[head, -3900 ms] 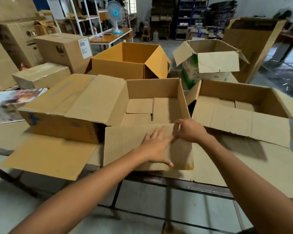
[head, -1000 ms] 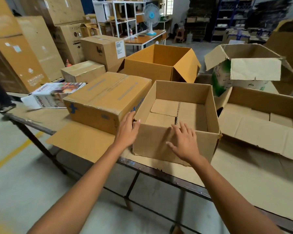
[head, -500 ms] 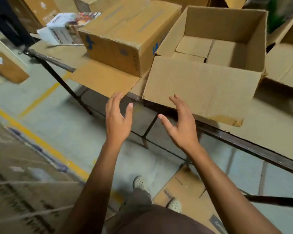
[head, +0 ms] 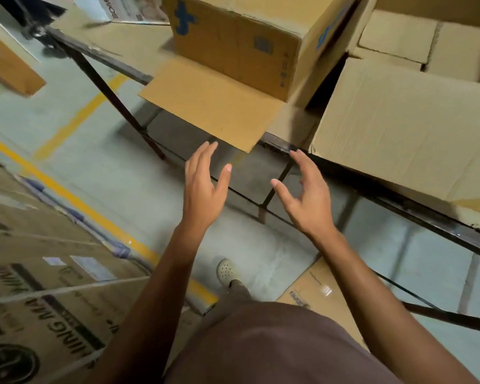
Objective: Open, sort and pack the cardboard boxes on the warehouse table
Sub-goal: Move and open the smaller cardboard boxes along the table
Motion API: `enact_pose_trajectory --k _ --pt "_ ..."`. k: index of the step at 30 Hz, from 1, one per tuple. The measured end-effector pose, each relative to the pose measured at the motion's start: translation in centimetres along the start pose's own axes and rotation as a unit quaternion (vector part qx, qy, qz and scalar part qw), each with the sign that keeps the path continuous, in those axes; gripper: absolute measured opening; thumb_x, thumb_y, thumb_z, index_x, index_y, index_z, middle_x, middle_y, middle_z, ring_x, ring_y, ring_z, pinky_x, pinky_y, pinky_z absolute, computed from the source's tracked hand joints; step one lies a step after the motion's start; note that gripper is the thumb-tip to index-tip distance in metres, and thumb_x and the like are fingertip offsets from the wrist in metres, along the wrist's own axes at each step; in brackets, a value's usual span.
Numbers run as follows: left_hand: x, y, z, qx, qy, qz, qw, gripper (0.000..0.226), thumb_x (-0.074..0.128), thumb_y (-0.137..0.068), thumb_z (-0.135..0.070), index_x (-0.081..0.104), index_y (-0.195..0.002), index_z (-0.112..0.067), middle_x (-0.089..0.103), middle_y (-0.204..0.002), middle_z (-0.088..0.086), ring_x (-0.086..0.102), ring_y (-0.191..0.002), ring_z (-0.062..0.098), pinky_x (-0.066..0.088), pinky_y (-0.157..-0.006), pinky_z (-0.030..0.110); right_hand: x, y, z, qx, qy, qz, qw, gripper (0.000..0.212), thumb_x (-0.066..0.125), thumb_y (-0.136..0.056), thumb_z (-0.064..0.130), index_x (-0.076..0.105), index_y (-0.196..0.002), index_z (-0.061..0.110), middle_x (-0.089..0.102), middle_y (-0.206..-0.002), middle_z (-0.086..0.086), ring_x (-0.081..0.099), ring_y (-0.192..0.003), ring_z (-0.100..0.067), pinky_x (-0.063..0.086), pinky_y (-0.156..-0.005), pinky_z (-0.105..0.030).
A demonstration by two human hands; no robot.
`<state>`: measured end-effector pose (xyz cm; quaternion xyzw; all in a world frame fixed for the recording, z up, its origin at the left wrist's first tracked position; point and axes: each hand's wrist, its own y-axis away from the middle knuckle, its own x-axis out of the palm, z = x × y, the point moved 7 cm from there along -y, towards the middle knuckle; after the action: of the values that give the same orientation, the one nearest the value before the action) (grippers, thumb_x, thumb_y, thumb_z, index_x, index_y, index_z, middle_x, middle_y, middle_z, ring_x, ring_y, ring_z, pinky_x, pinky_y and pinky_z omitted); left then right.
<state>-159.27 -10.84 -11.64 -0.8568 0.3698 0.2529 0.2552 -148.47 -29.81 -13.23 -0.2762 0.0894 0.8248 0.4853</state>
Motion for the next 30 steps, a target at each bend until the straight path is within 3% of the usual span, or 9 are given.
enact_pose_trajectory --k 7,10,13,15,20,25,30 --pt "-2.4 -7.0 4.6 0.025 0.003 0.03 0.999 0.054 0.049 -0.099 -0.038 0.047 -0.144 -0.008 0.045 -0.149 0.009 0.036 -0.14 0.023 0.033 -0.114 0.038 4.7 -6.8 3.8 -0.004 0.001 -0.036 0.999 0.066 0.059 -0.092 0.052 0.044 -0.147 0.018 0.049 -0.149 -0.004 0.045 -0.137 -0.019 0.047 -0.103 -0.05" --pt "-2.2 -10.6 4.9 0.055 -0.011 0.05 0.997 0.055 0.049 -0.099 -0.039 0.046 -0.144 -0.008 0.045 -0.148 0.01 0.036 -0.14 0.023 0.03 -0.113 0.029 4.6 -9.8 5.6 -0.002 -0.016 -0.073 0.997 0.06 0.064 -0.094 0.043 0.046 -0.146 0.019 0.049 -0.145 0.002 0.048 -0.13 -0.01 0.051 -0.099 -0.039" --pt "-2.0 -15.2 4.4 0.079 -0.014 0.043 0.996 0.054 0.048 -0.099 -0.038 0.047 -0.143 -0.007 0.045 -0.147 0.013 0.037 -0.139 0.025 0.031 -0.113 0.032 3.7 -13.0 6.9 -0.007 -0.029 -0.106 0.994 0.058 0.065 -0.094 0.039 0.045 -0.146 0.022 0.048 -0.146 0.003 0.047 -0.131 -0.01 0.051 -0.095 -0.031" --pt "-1.9 -18.4 3.8 0.095 -0.017 0.027 0.995 0.054 0.049 -0.098 -0.037 0.048 -0.142 -0.006 0.046 -0.146 0.014 0.039 -0.137 0.027 0.033 -0.112 0.035 2.7 -15.2 7.4 -0.014 -0.033 -0.131 0.991 0.059 0.064 -0.094 0.04 0.045 -0.147 0.022 0.047 -0.149 -0.002 0.047 -0.134 -0.014 0.051 -0.098 -0.035" --pt "-1.1 -26.5 1.5 0.136 -0.041 0.005 0.99 0.051 0.052 -0.099 -0.033 0.049 -0.142 -0.007 0.044 -0.147 0.013 0.039 -0.137 0.025 0.028 -0.112 0.026 -0.5 -21.1 7.5 -0.039 -0.025 -0.212 0.976 0.052 0.062 -0.094 0.038 0.051 -0.141 0.017 0.051 -0.144 -0.006 0.049 -0.132 -0.02 0.05 -0.1 -0.05" --pt "0.3 -33.3 -1.3 0.196 -0.06 0.014 0.979 0.05 0.052 -0.097 -0.034 0.053 -0.136 -0.003 0.051 -0.14 0.014 0.042 -0.136 0.028 0.033 -0.115 0.039 -2.9 -25.2 5.9 0.003 -0.02 -0.297 0.955 0.046 0.058 -0.093 0.037 0.057 -0.133 0.014 0.052 -0.14 -0.011 0.048 -0.132 -0.023 0.045 -0.106 -0.046" --pt "3.9 -37.7 -3.7 0.268 -0.119 0.093 0.952 0.058 0.047 -0.094 -0.048 0.054 -0.138 -0.01 0.053 -0.145 0.008 0.035 -0.144 0.027 0.028 -0.115 0.058 -2.3 -27.4 3.0 0.138 -0.05 -0.276 0.95 0.048 0.046 -0.1 0.043 0.051 -0.14 0.018 0.052 -0.143 -0.004 0.048 -0.129 -0.015 0.039 -0.107 -0.035"
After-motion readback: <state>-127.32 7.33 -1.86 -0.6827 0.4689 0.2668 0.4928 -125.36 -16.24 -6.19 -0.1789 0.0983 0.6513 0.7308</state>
